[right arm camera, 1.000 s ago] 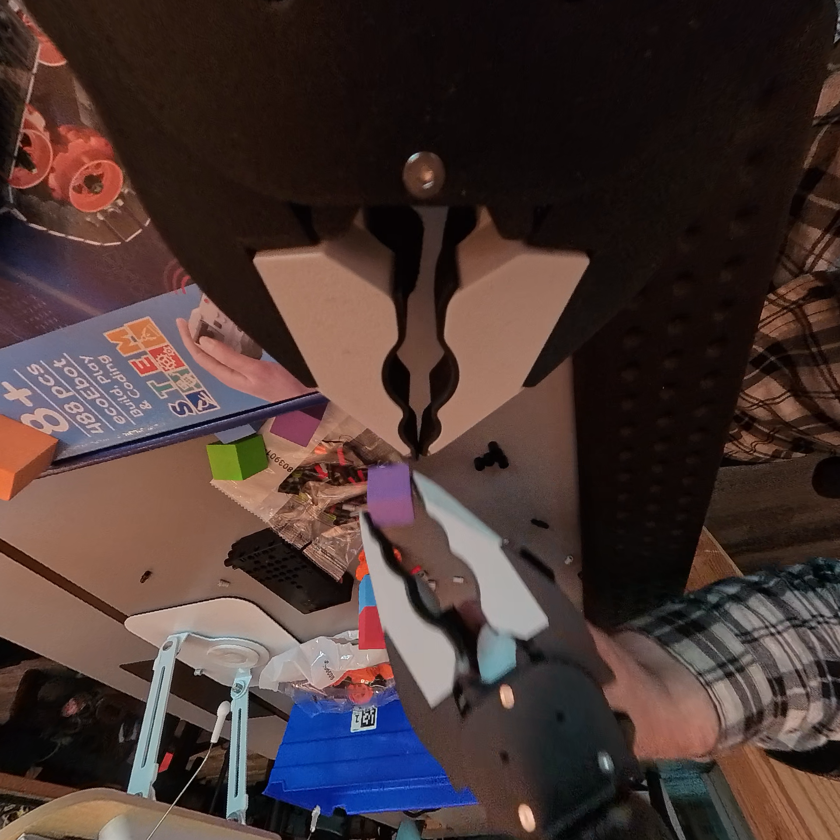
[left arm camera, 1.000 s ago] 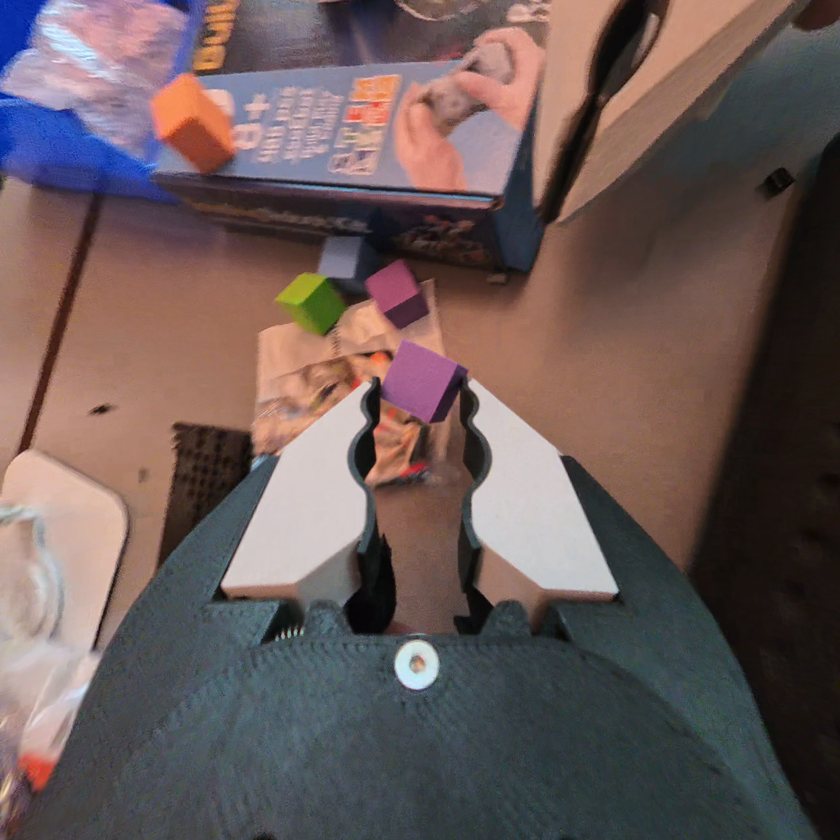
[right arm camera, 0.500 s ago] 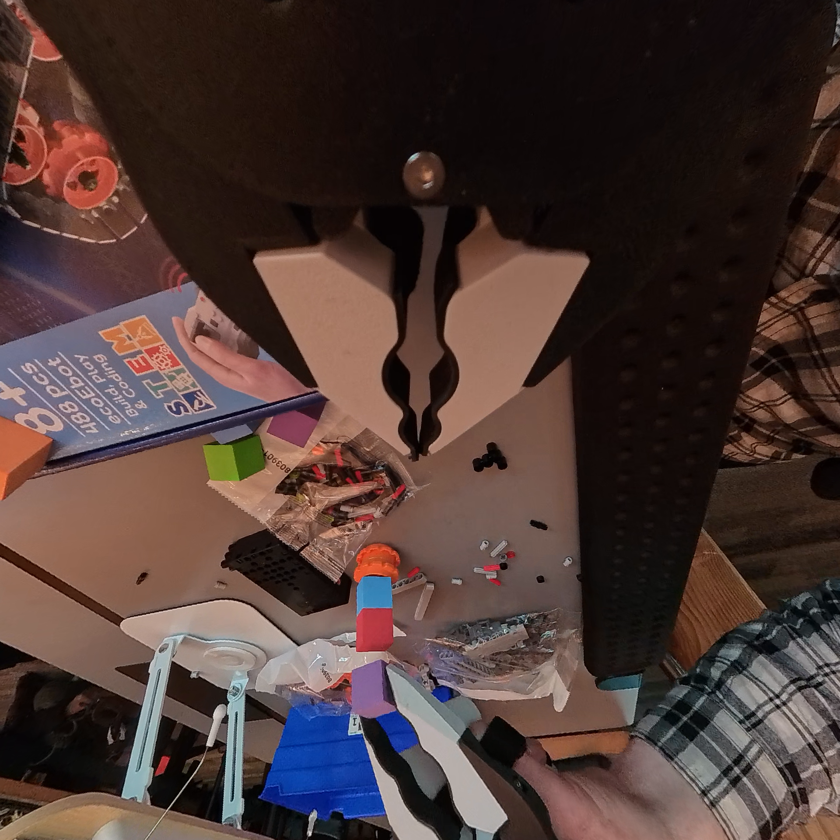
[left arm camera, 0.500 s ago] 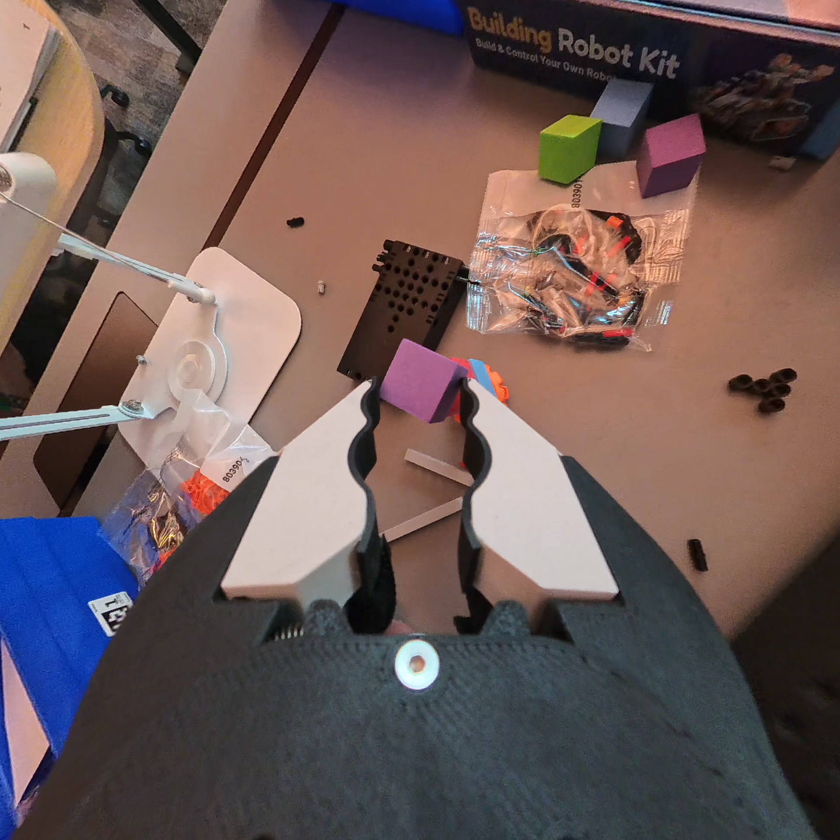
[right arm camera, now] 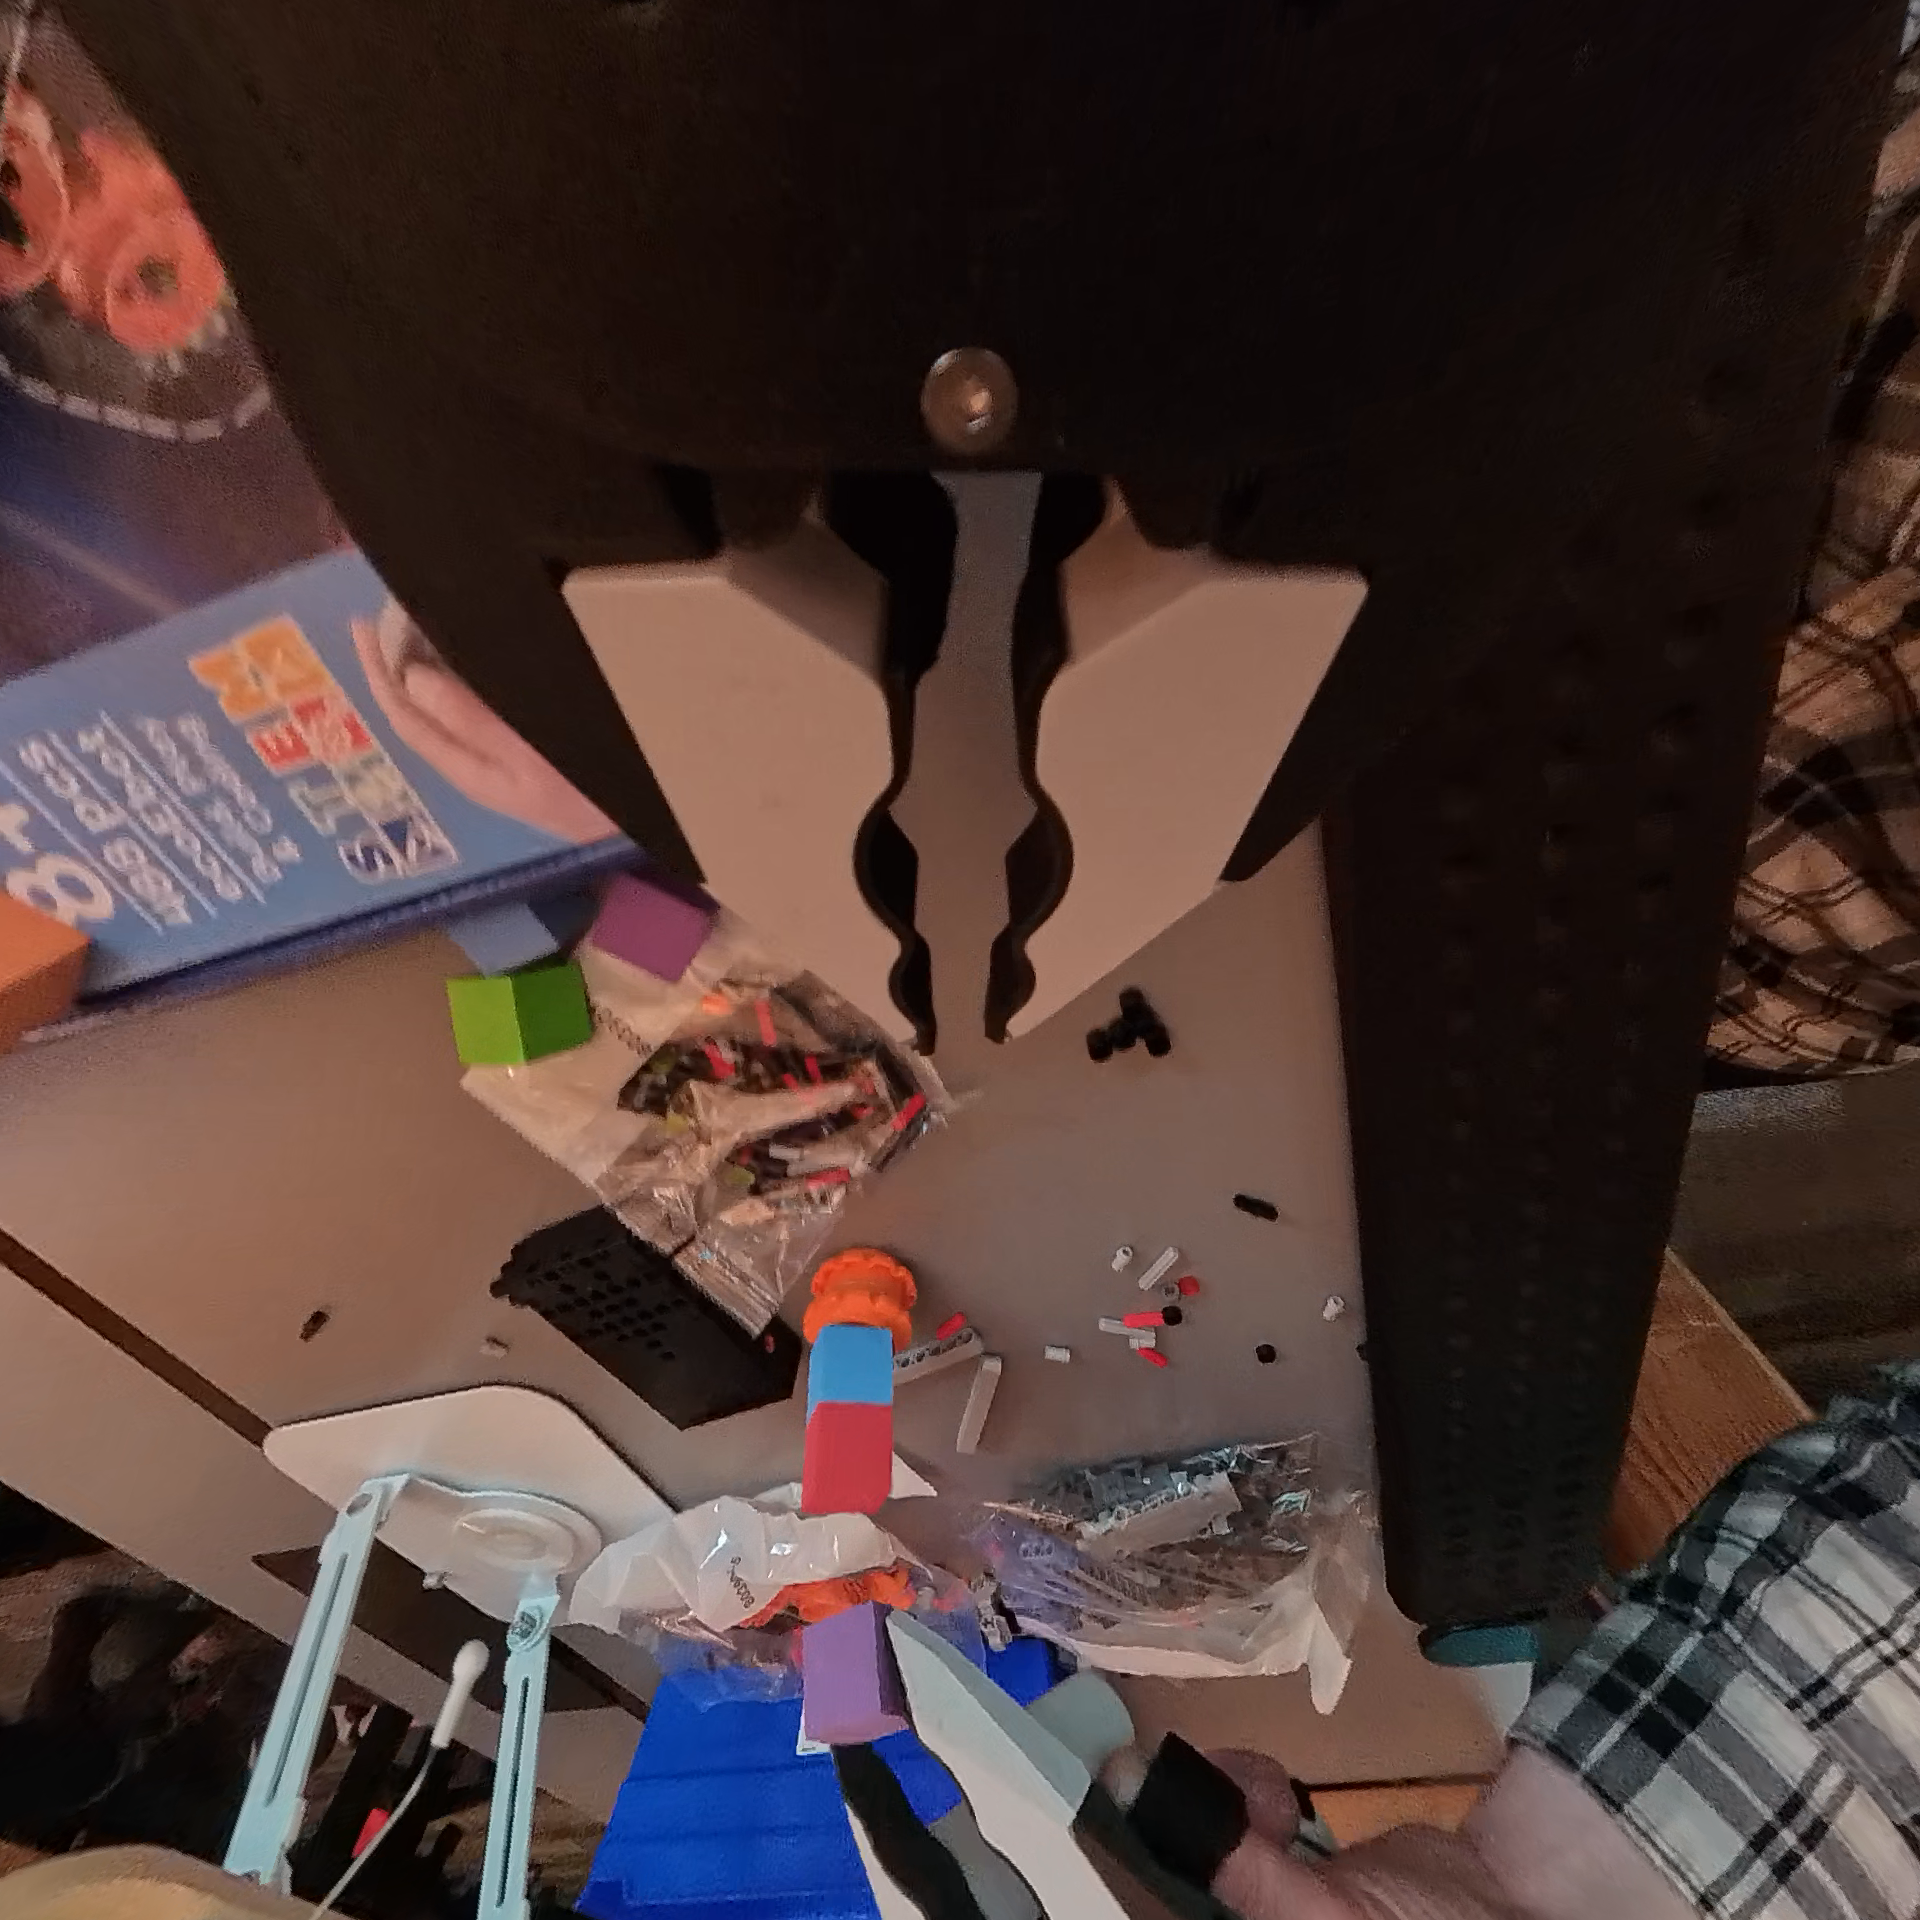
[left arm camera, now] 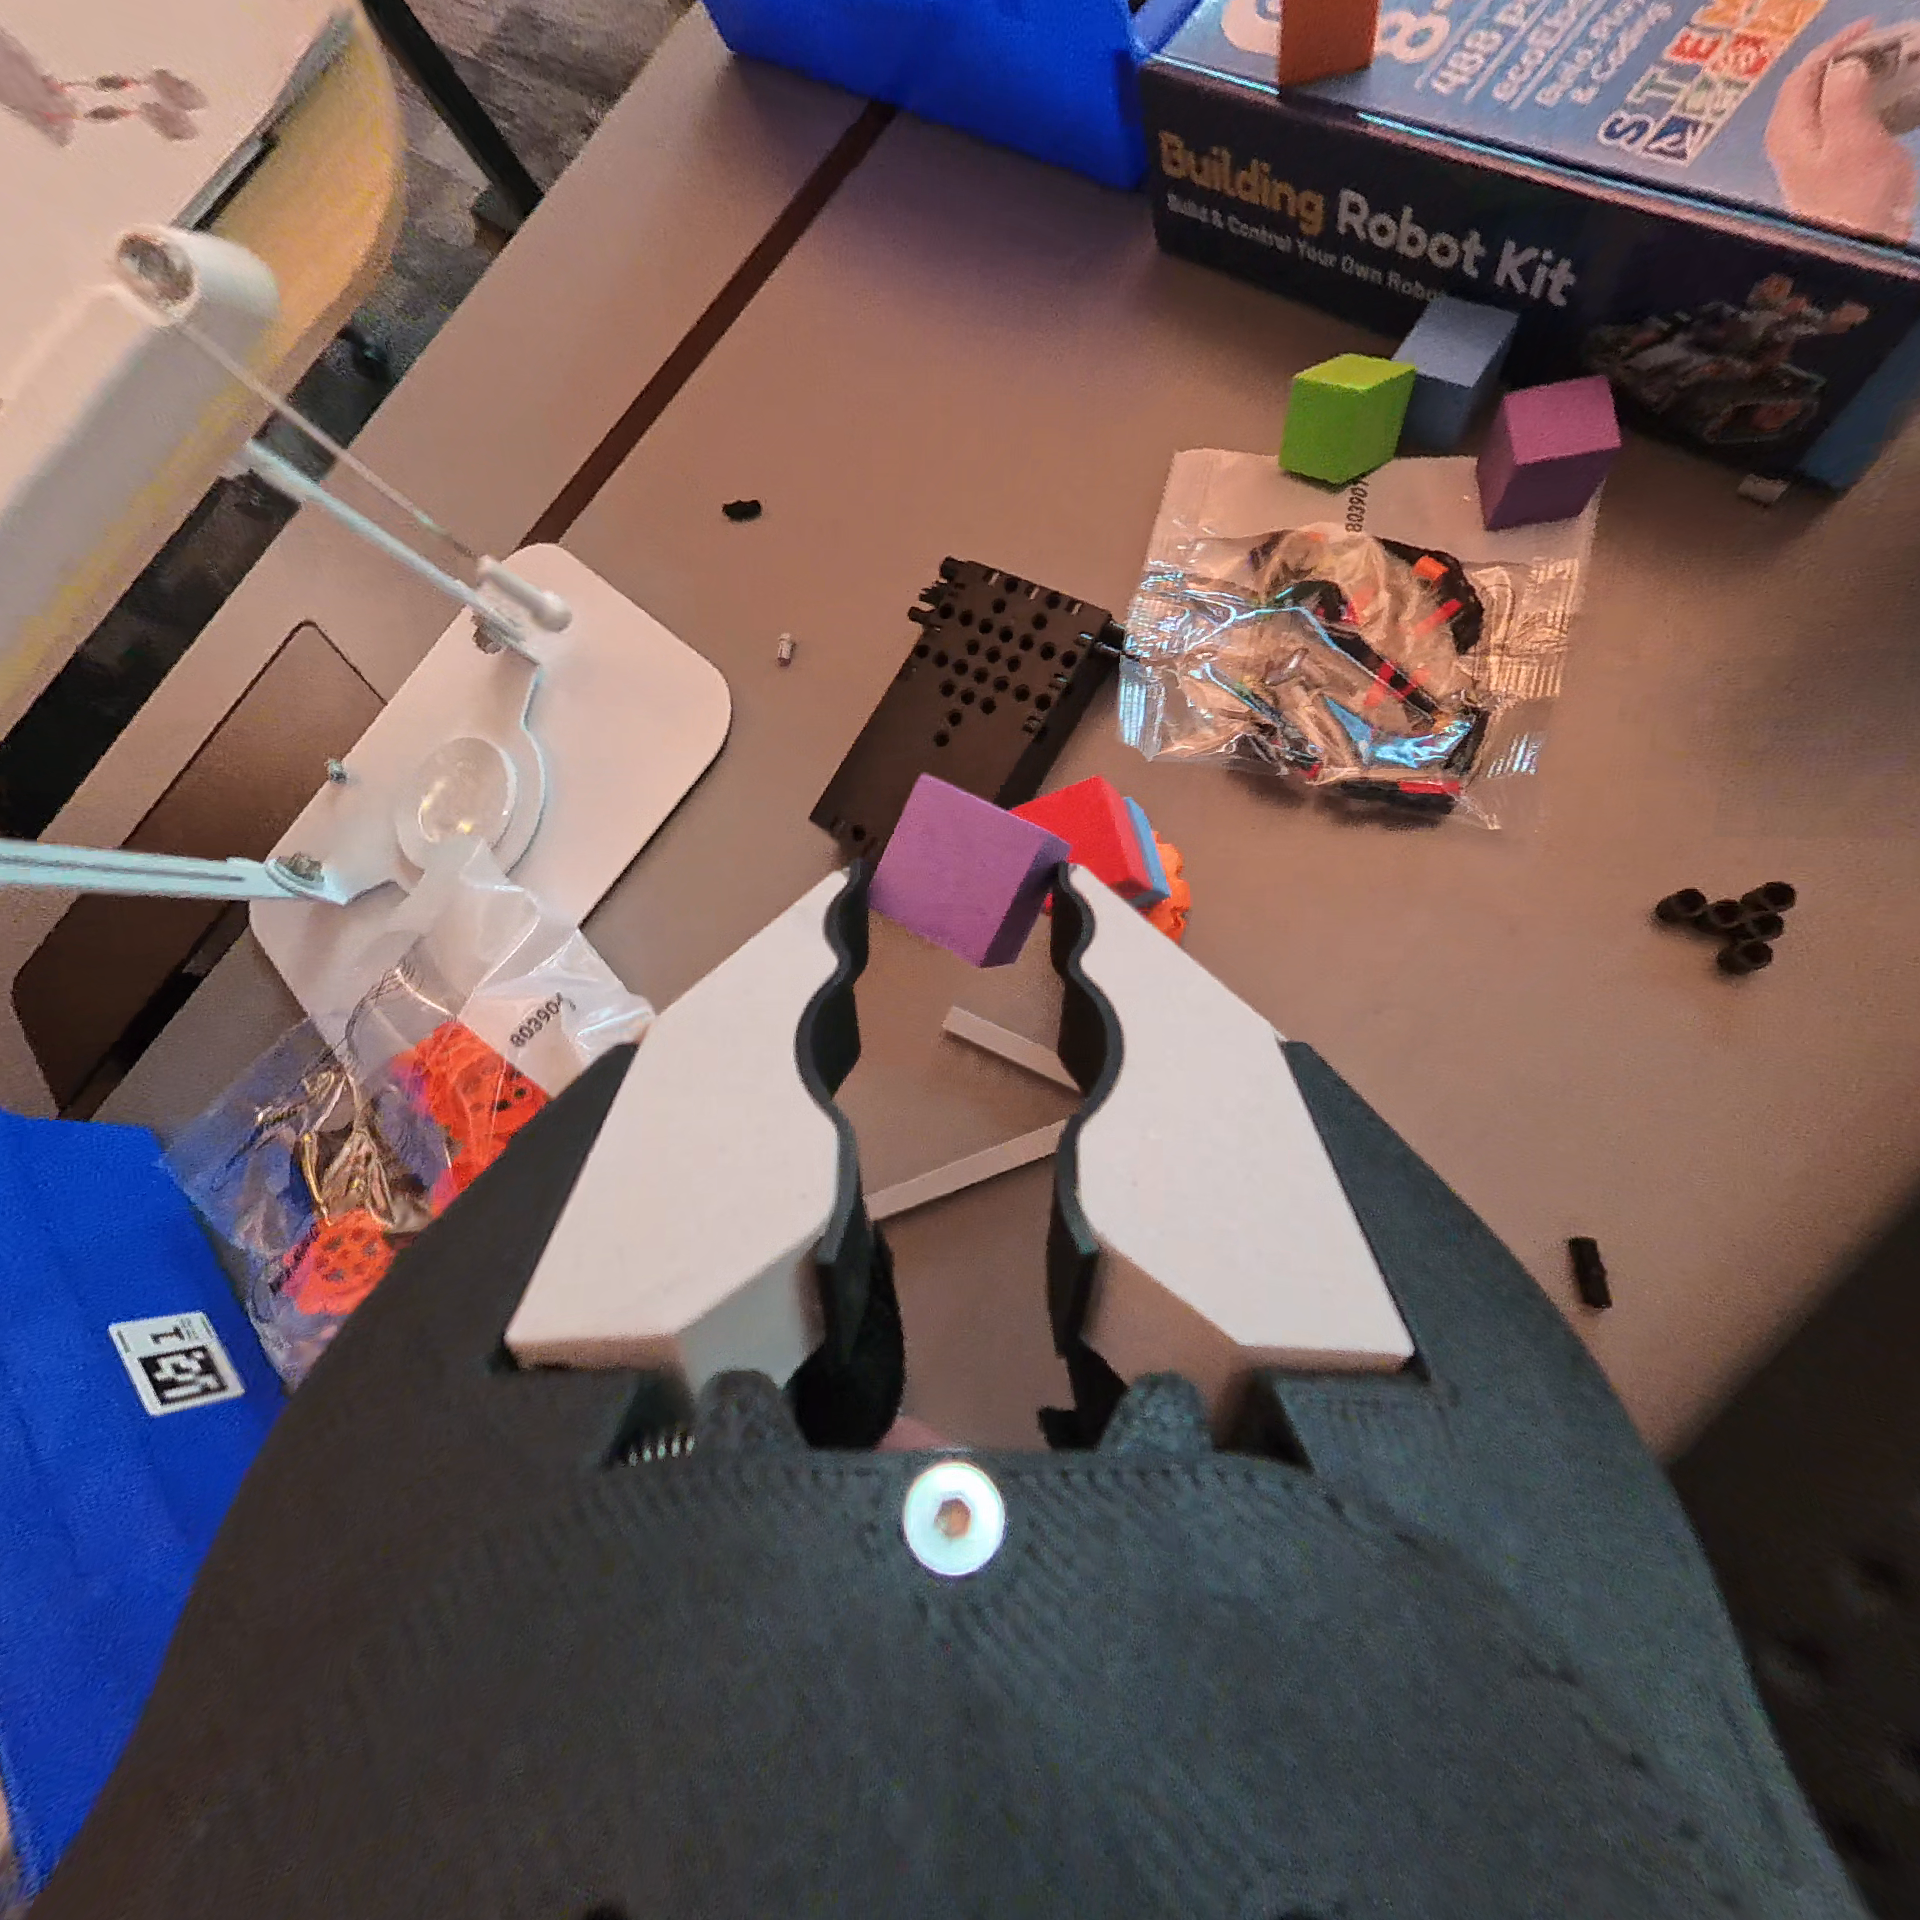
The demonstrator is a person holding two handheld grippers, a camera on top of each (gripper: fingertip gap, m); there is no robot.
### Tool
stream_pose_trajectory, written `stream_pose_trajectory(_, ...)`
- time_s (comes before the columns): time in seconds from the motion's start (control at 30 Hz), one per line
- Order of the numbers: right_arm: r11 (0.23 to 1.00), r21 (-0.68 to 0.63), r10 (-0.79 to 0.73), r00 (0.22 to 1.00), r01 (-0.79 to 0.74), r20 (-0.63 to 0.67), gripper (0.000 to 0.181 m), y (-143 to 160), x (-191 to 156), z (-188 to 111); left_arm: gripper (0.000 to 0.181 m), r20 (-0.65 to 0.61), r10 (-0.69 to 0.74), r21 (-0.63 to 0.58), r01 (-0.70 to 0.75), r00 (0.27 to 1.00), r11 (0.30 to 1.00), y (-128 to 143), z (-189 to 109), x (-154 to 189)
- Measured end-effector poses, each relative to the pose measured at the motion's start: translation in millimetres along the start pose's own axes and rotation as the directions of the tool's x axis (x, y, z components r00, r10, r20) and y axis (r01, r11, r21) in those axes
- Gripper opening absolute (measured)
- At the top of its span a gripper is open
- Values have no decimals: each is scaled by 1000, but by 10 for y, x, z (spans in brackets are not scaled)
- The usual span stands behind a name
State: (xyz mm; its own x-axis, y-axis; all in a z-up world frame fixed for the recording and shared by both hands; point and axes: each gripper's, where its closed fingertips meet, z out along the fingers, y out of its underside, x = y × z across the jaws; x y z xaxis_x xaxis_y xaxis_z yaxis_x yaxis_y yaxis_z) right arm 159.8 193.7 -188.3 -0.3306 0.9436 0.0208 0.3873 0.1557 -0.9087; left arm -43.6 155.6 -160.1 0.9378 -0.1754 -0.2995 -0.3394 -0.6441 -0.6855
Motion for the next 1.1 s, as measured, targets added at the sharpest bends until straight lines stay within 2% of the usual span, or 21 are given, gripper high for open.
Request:
stream_pose_trajectory(0.1,999,-53,0,1000,1,6,17,-182,-41,243,34,-3,-44,12,44,999,999,121,5,-62)
stream_pose_trajectory(0.27,991,-131,-23,999,19,-28,35,-498,54,851,33,-39,-100,34,102,994,994,237,115,-81)
stream_pose_trajectory(0.4,979,-205,13,1000,-17,-22,43,-483,215,1357,33,-80,-142,62,147,987,987,251,224,-72)
stream_pose_trajectory(0.5,973,-228,10,999,-21,-49,43,-414,349,1598,33,-99,-147,50,152,984,987,310,304,-50)
stream_pose_trajectory(0.8,976,-211,45,999,-50,-28,27,-366,393,1806,33,-130,-147,46,154,981,987,341,380,-5)
stream_pose_trajectory(1.1,989,-130,76,997,-74,5,26,-435,404,1790,33,-137,-150,69,160,979,985,290,371,8)
